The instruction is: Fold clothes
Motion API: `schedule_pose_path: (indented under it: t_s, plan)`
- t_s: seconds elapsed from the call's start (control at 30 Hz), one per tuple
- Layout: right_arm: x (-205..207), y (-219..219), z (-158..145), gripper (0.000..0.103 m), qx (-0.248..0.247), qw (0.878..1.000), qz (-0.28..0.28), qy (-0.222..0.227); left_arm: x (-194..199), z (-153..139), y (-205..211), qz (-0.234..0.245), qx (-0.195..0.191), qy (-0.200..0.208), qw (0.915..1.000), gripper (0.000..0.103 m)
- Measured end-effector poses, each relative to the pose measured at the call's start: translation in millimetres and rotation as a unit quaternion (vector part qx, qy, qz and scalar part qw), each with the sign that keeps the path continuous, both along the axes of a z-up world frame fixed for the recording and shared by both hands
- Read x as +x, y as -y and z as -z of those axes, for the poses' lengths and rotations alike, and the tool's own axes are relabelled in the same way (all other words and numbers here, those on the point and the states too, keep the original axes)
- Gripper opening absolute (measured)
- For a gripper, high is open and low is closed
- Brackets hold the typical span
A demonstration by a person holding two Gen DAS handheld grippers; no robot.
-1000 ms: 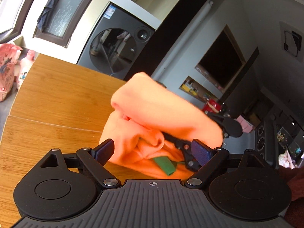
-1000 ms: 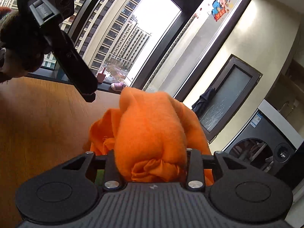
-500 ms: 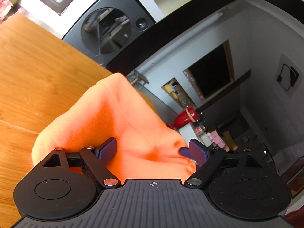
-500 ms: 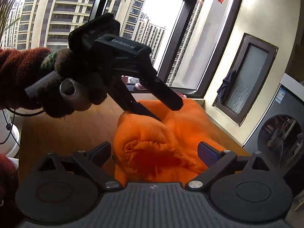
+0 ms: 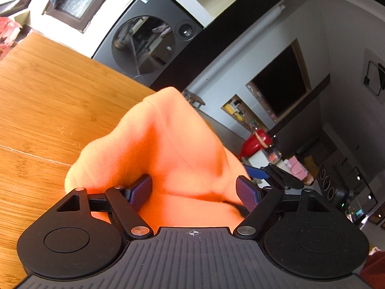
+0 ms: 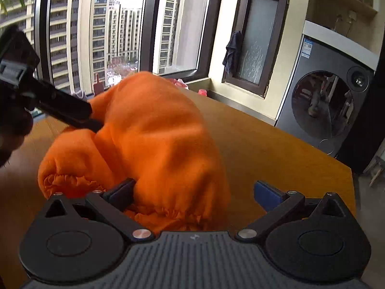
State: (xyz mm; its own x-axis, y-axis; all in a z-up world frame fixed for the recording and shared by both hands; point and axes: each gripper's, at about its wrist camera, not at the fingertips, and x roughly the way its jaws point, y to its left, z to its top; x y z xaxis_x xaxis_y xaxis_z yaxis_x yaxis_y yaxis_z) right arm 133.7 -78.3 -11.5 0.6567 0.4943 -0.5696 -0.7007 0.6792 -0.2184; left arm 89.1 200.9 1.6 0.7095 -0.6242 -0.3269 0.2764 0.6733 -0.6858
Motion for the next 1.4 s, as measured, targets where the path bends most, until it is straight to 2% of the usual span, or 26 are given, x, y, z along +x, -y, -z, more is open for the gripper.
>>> schedule_pose_path:
  t_s: [0.07,0.17,0.23,0.3,0.4,0.47,0.57,0.63,0.7,0.77,0.9,0.97,1.07,1.23,1.33,1.4]
  plan:
    - [-24.6,-17.3,12.3,0.103,-0.029,0.996,-0.003,0.079,-5.0,-17.8,1.9,-0.001,0.004,0.023,0.9997,0.084]
    - [-35.3,-34.7,10.5,0.103,-0.068,0.99,0.003,0.122,-12.4,-44.6,4.7,-0.003,0.01,0.057,0.9983,0.091]
    - [-29.2,-41.2,6.5,0.103,-0.066,0.992,0.011,0.105,-17.4,-62.4,6.5,-0.004,0.015,0.08,0.9967,0.093]
    - [-19.6,-44.2,1.3,0.103,-0.045,0.997,0.02,0.063,-12.7,-69.2,17.6,0.008,0.016,0.09,0.9958,0.094]
    - [-4.5,-35.5,-8.7,0.103,-0.001,1.0,0.015,-0.022,9.5,-45.4,40.4,0.018,0.044,0.04,0.9981,0.092]
    - [2.4,-17.9,-23.1,0.103,0.032,0.998,-0.005,-0.061,22.3,-24.0,42.4,0.011,0.059,0.006,0.9982,0.089]
    - [21.1,15.8,-56.4,0.103,0.113,0.989,-0.024,-0.092,23.9,-9.4,32.5,0.007,0.044,0.001,0.999,0.087]
    - [44.1,25.4,-77.2,0.103,0.153,0.984,-0.002,-0.088,26.7,-6.9,29.7,0.01,0.037,0.002,0.9993,0.087]
    - [75.3,14.3,-86.0,0.103,0.145,0.988,0.038,-0.048,29.5,-4.5,29.6,0.013,0.039,0.003,0.9992,0.087]
    - [109.5,-12.6,-78.9,0.103,0.104,0.993,0.048,-0.033,31.7,-2.5,31.8,0.015,0.046,0.005,0.9988,0.087]
    - [165.9,-63.5,-26.9,0.103,0.021,0.992,0.044,-0.113,28.2,1.5,30.0,0.02,0.051,0.011,0.9985,0.087]
    - [165.9,-76.5,1.9,0.103,-0.022,0.994,0.065,-0.082,28.8,6.4,27.5,0.021,0.056,0.012,0.9981,0.087]
    - [172.4,-67.0,12.8,0.103,0.021,0.988,0.091,-0.121,31.7,11.5,24.3,0.026,0.053,0.018,0.9981,0.087]
    - [153.7,-44.4,5.7,0.103,0.032,0.987,0.12,-0.101,38.7,9.5,23.7,0.028,0.052,0.021,0.998,0.087]
    - [128.7,-20.3,-4.2,0.103,0.073,0.986,0.112,-0.103,31.0,2.9,15.2,0.015,0.033,0.021,0.9991,0.088]
    - [110.8,-8.5,-5.2,0.103,0.086,0.986,0.092,-0.107,15.6,-7.1,10.0,-0.001,0.034,0.025,0.9991,0.096]
